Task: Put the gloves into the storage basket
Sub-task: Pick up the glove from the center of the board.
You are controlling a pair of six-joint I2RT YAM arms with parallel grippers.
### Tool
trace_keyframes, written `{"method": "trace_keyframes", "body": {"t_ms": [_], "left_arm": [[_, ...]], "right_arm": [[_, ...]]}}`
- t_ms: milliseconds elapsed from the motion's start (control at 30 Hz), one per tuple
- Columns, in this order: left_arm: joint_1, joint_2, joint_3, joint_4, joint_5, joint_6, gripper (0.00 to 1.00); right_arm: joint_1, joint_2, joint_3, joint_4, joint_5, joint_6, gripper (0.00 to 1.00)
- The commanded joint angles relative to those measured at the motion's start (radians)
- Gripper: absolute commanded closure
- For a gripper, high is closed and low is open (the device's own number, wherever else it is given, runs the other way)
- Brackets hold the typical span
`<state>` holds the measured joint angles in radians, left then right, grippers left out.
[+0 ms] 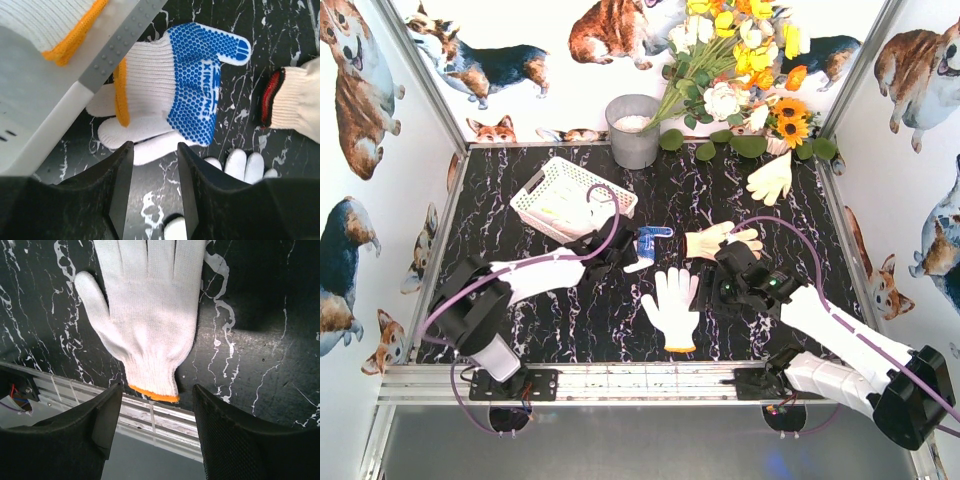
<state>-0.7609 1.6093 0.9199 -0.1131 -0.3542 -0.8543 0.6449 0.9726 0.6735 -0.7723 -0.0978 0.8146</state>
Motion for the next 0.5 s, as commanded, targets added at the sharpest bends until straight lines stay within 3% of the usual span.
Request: {"method": "trace_keyframes", "body": {"t_ms": [0, 233, 467], "left_arm": [[0.018, 0.081, 0.017, 0.09, -0.012, -0.048, 0.66], [0.02, 0.125, 0.044, 0.06, -0.128, -0.034, 0.64], [0.027, 0.154, 0.036, 0.117, -0.123, -0.014, 0.65]], "right_arm": [[-0.009, -0.029, 0.034, 0.067, -0.029, -0.001, 0.39], [-0.019, -0.028, 0.011, 0.084, -0.052, 0.005, 0.39], [-0.022, 0.003, -0.009, 0.133, -0.09, 0.024, 0.39]]}}
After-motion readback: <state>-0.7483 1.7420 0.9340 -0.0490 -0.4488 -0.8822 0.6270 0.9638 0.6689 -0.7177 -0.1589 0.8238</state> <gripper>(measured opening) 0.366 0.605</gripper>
